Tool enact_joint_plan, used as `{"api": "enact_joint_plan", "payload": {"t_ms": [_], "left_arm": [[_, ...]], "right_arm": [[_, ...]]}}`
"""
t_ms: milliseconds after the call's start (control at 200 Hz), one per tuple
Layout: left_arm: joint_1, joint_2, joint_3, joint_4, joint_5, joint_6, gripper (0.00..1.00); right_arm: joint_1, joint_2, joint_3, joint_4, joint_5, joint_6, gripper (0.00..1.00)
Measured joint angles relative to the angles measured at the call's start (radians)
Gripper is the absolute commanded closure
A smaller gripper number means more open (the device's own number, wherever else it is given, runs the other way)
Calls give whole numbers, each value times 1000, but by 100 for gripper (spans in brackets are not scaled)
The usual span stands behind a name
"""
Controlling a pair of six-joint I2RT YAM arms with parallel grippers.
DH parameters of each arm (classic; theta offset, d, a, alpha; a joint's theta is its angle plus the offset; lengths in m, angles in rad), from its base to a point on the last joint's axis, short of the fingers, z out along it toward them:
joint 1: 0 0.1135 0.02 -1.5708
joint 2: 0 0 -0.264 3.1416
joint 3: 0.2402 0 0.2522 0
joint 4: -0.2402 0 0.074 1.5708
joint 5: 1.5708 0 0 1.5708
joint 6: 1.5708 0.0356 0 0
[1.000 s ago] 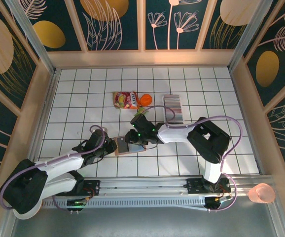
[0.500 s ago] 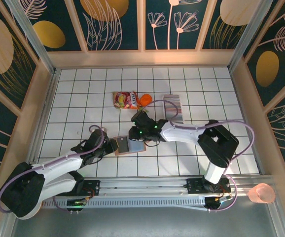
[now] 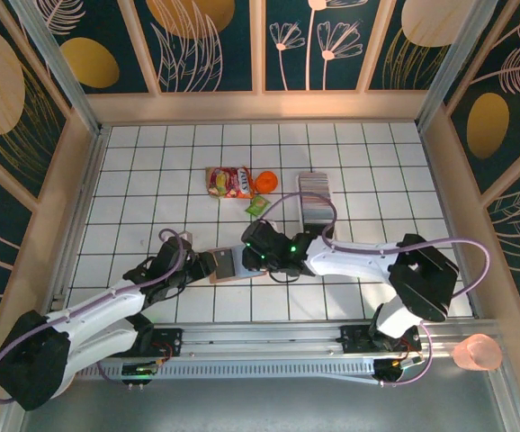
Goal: Put the credit cards into the card holder
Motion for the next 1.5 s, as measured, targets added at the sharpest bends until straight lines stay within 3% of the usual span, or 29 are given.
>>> {"api": "enact_joint_plan", "payload": {"t_ms": [290, 701, 1496], "left_arm": [[0, -1, -1, -3, 0, 0, 50], [0, 14, -15, 5, 32, -1, 63], [6, 92, -14, 50, 53, 3, 74]], "right_arm": [[17, 50, -2, 43, 0, 43, 71], [17, 98, 0, 36, 0, 56, 62], [16, 151, 7, 87, -18, 55, 58]]}}
